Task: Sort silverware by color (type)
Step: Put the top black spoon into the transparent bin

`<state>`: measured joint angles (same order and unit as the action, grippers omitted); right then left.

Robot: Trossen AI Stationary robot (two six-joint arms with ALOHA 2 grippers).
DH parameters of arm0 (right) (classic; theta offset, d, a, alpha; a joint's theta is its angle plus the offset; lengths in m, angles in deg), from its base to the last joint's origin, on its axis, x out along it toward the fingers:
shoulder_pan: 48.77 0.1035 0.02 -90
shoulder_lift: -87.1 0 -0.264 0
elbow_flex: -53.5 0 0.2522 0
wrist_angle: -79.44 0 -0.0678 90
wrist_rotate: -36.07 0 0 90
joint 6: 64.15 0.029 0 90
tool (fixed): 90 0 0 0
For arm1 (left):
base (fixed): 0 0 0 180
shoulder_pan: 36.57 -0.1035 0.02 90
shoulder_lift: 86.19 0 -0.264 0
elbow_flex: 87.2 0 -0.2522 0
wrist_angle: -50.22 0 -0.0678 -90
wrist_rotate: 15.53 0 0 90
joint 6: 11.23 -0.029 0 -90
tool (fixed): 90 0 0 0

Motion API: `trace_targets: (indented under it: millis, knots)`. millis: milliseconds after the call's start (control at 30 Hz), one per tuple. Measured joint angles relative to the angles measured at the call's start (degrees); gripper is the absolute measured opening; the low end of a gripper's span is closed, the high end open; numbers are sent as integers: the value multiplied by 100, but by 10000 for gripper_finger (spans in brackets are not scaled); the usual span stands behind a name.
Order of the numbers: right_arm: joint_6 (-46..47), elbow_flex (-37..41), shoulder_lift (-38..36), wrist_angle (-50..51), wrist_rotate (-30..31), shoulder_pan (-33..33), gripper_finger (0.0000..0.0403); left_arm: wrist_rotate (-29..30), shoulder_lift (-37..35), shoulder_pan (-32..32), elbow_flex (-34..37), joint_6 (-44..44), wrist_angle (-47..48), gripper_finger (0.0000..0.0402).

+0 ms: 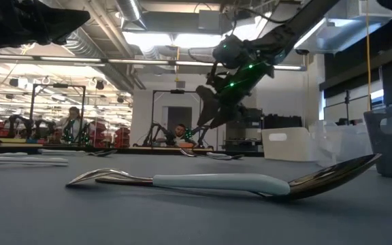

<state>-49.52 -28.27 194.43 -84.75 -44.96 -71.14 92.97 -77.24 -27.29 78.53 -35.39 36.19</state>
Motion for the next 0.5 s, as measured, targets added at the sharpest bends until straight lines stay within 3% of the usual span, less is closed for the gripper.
trace_targets:
  millis: [267, 500]
  knots:
    - [32, -464, 572, 337, -463, -217, 224, 2, -1, 0, 0, -26, 0, 2]
    - [11, -518, 874, 879, -446, -254, 224, 3, -2, 0, 0, -36, 11, 2]
